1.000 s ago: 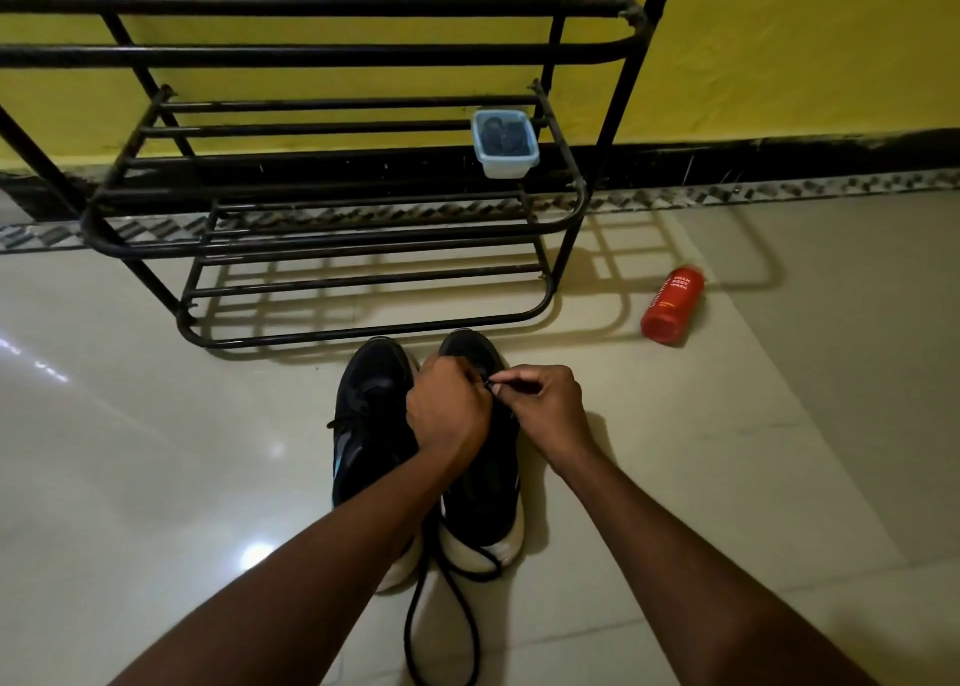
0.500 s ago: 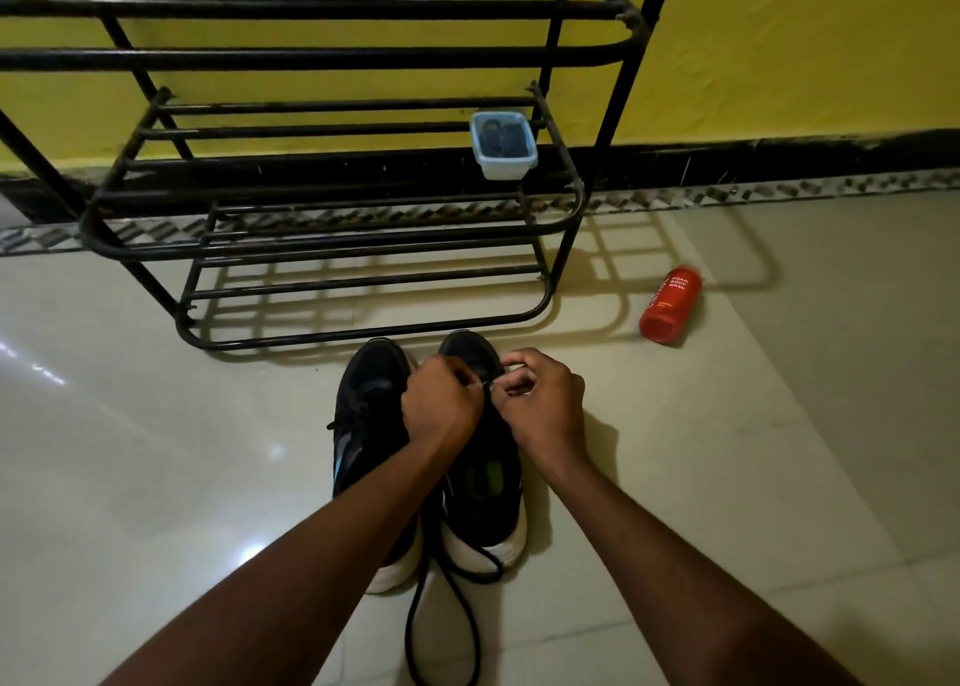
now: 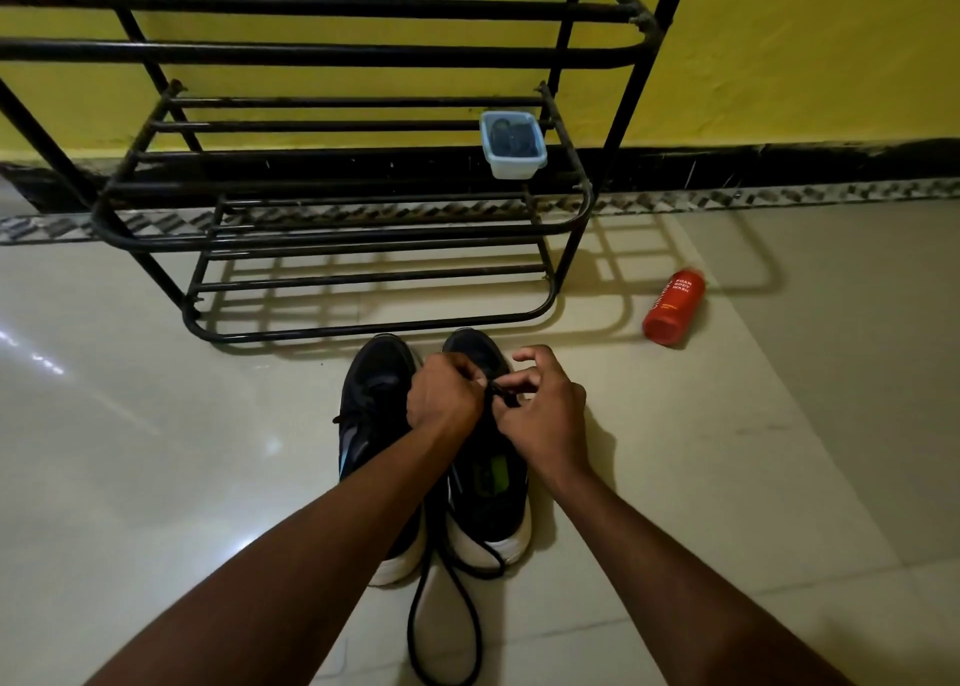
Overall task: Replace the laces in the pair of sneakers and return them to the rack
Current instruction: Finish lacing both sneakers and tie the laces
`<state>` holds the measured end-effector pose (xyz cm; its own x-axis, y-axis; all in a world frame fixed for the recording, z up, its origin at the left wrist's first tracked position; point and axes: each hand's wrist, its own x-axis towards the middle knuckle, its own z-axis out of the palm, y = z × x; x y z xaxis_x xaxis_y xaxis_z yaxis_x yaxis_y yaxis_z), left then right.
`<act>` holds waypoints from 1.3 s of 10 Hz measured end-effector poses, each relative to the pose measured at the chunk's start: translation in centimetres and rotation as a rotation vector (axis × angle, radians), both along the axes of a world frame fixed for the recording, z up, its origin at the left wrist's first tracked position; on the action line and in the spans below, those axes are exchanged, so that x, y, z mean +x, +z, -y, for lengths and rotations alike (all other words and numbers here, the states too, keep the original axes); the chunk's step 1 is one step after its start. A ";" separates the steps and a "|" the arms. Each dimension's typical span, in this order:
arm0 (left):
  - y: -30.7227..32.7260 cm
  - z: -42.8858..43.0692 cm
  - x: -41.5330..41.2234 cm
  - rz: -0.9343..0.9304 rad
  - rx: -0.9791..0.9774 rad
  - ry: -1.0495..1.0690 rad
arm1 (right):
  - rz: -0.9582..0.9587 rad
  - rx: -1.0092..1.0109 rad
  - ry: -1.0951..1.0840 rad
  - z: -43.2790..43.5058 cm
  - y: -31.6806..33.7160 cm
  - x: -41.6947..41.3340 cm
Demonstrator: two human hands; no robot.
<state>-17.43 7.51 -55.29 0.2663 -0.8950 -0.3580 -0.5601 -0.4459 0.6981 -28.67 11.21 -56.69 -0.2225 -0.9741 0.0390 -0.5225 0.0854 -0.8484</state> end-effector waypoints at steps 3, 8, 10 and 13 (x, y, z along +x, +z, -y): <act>-0.8 -0.1 0.1 -0.038 -0.059 0.137 | 0.062 -0.058 -0.035 -0.1 -0.4 -0.2; -1.3 0.2 0.5 -0.116 -0.042 0.093 | -0.368 0.170 0.268 4.2 -0.7 -1.1; -1.7 0.6 1.0 -0.093 -0.026 0.038 | 1.010 0.009 -0.503 5.9 2.7 -3.6; -1.7 0.6 0.9 -0.037 -0.019 0.007 | -0.633 -0.116 0.563 4.7 -0.2 -6.2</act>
<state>-16.49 6.91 -56.95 0.2594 -0.9000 -0.3504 -0.5312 -0.4359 0.7265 -34.84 6.56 -56.89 0.3905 -0.9153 0.0986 -0.8396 -0.3980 -0.3697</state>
